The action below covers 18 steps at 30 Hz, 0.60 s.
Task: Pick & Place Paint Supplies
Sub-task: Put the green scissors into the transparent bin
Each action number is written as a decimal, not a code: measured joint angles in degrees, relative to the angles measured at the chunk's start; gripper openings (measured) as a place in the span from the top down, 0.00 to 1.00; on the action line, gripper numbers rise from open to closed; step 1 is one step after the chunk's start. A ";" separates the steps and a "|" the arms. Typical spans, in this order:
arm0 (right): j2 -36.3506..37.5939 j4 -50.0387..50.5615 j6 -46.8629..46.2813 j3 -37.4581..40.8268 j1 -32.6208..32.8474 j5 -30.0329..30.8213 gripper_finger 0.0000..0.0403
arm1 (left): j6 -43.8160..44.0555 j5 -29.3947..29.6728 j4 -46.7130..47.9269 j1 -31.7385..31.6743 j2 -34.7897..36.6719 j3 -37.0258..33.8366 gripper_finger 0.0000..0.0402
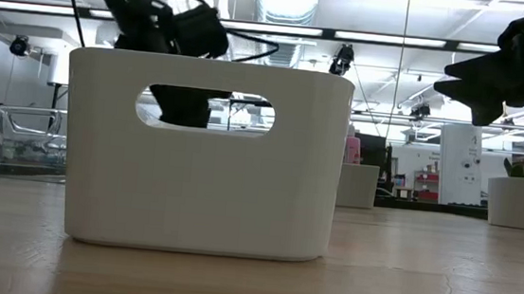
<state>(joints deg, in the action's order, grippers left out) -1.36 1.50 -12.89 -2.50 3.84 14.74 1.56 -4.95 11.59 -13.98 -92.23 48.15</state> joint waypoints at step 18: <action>0.08 -0.02 -0.01 0.00 0.02 -0.15 0.52 | 5.75 8.15 19.21 0.00 2.89 15.31 0.94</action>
<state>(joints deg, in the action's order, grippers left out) -1.28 1.48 -12.91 -2.50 3.85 14.59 7.31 3.20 30.80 -13.98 -89.35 63.46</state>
